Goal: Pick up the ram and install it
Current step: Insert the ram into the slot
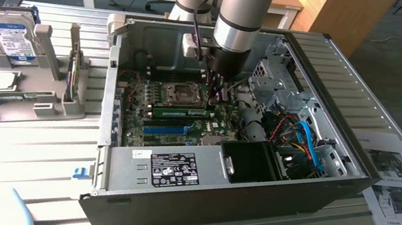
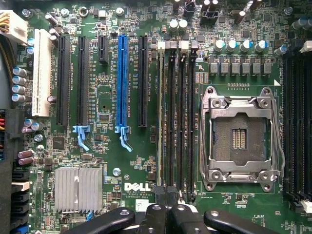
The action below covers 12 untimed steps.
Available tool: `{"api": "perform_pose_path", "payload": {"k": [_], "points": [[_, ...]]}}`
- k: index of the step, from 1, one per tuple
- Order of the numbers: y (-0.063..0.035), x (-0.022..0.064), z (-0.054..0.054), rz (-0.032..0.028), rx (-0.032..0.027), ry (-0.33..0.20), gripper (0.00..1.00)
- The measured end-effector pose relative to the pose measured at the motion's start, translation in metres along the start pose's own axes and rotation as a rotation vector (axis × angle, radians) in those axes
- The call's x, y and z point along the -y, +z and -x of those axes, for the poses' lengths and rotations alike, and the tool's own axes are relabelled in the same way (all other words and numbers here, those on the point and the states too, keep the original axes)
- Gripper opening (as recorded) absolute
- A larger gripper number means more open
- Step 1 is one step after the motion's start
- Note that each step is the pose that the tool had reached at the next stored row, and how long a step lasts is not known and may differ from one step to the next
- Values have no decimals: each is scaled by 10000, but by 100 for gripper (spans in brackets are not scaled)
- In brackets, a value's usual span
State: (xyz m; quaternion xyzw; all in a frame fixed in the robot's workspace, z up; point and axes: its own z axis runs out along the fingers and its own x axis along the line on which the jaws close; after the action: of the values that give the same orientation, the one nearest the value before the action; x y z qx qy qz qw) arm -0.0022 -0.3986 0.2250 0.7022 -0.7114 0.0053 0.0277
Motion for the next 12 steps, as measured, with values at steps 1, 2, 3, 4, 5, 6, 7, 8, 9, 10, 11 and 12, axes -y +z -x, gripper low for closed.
{"api": "perform_pose_path", "payload": {"k": [1, 2, 3, 4, 5, 6, 7, 8, 9, 10, 11, 12], "points": [[0, 0, 0, 0, 1, 0, 9], [0, 0, 0, 0, 1, 0, 9], [0, 0, 0, 0, 0, -1, 9], [1, 0, 0, 0, 0, 0, 9], [2, 0, 0, -1, 1, 0, 9], [5, 0, 0, 0, 0, 0, 9], [5, 0, 0, 0, 0, 0, 9], [5, 0, 0, 0, 1, 0, 9], [5, 0, 0, 0, 0, 0, 9], [5, 0, 0, 0, -1, 0, 9], [6, 0, 0, 0, 0, 0, 9], [6, 0, 0, 0, -1, -1, 9]]}}
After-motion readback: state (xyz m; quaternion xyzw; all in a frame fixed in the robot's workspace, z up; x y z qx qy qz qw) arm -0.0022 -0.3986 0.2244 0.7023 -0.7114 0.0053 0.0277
